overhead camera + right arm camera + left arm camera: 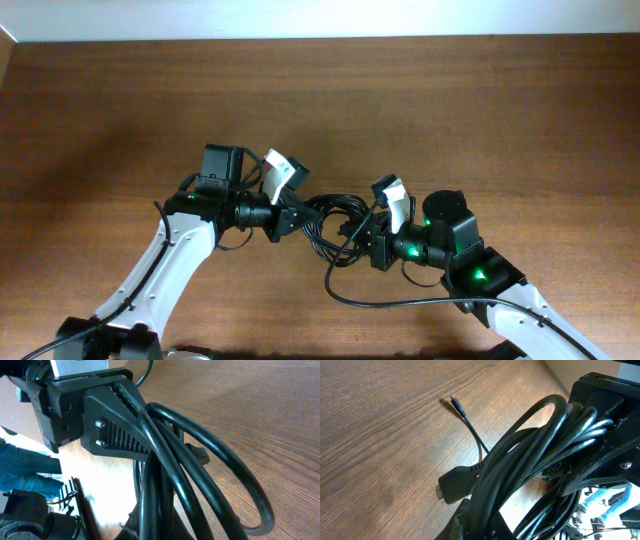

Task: Untangle cables
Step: 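Hold the coil with the left gripper and pull loops rightward with right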

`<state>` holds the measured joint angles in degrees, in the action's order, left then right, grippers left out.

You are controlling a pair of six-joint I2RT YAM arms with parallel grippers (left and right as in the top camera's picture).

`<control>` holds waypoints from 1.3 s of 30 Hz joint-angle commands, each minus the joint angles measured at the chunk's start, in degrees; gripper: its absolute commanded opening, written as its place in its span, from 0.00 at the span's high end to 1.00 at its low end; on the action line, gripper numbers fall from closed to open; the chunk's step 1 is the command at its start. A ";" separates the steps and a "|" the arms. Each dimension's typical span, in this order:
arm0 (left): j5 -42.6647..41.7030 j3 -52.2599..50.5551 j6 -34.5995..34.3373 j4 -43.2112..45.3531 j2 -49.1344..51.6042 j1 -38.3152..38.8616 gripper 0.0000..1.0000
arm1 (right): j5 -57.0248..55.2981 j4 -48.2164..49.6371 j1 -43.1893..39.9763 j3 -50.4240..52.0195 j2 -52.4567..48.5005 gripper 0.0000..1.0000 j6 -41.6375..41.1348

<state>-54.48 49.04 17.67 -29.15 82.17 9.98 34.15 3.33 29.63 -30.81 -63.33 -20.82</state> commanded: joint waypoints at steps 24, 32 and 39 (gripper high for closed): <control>1.07 0.52 0.76 -0.81 -0.24 -4.57 1.00 | -4.94 -3.19 -0.02 -0.61 0.81 0.49 -2.19; -2.34 0.52 5.20 -1.36 -0.24 -2.51 1.00 | -7.96 -6.36 -0.02 -0.61 0.81 0.48 -2.16; -0.28 0.52 5.11 -0.57 -0.24 -3.30 1.00 | -9.40 -7.67 -0.02 -0.61 0.81 0.47 -2.16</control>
<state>-53.12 49.04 21.71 -30.17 81.95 7.38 26.76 -3.68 29.56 -30.81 -63.20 -22.61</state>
